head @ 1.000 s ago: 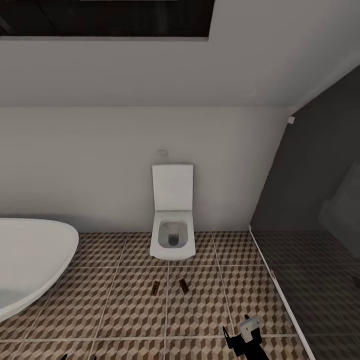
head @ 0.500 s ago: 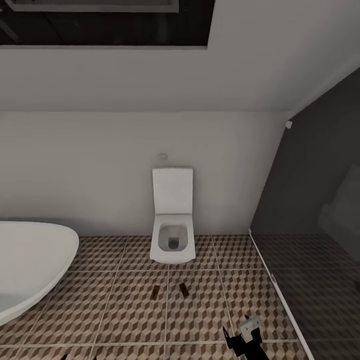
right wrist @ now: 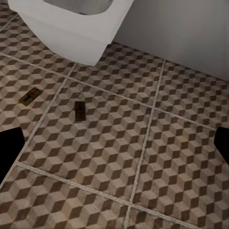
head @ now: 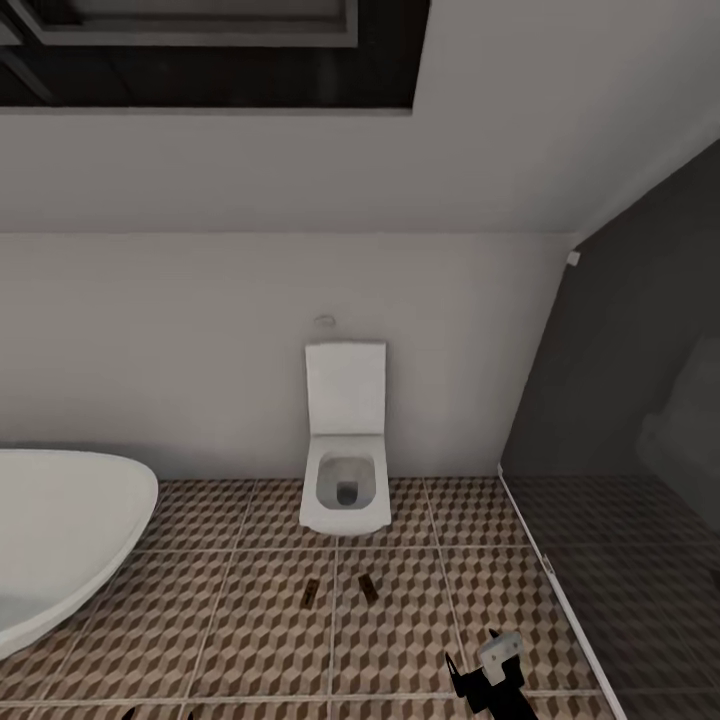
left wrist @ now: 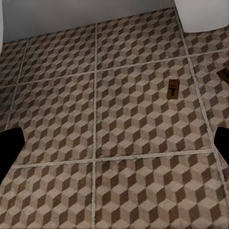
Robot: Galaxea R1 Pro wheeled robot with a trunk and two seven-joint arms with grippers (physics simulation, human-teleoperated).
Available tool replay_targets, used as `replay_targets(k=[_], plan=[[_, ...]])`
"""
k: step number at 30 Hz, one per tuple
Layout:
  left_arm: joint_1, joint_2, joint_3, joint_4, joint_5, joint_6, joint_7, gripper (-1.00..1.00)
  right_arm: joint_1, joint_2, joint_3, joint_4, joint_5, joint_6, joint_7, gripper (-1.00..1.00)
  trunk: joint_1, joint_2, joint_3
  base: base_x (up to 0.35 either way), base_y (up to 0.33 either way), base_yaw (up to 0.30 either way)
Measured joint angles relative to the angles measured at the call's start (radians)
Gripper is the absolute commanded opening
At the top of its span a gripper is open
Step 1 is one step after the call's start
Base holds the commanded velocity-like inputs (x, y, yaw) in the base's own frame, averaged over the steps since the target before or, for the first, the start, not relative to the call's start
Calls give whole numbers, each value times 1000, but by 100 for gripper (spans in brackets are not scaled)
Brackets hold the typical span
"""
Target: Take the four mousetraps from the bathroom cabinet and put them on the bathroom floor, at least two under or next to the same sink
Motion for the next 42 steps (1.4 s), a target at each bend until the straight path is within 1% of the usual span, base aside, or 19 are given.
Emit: replay_targets(k=[42], plan=[[0,0,0,0,0,3,0,100,0,0,0,0,0,0,0,100,0,0,69,0,0,0]])
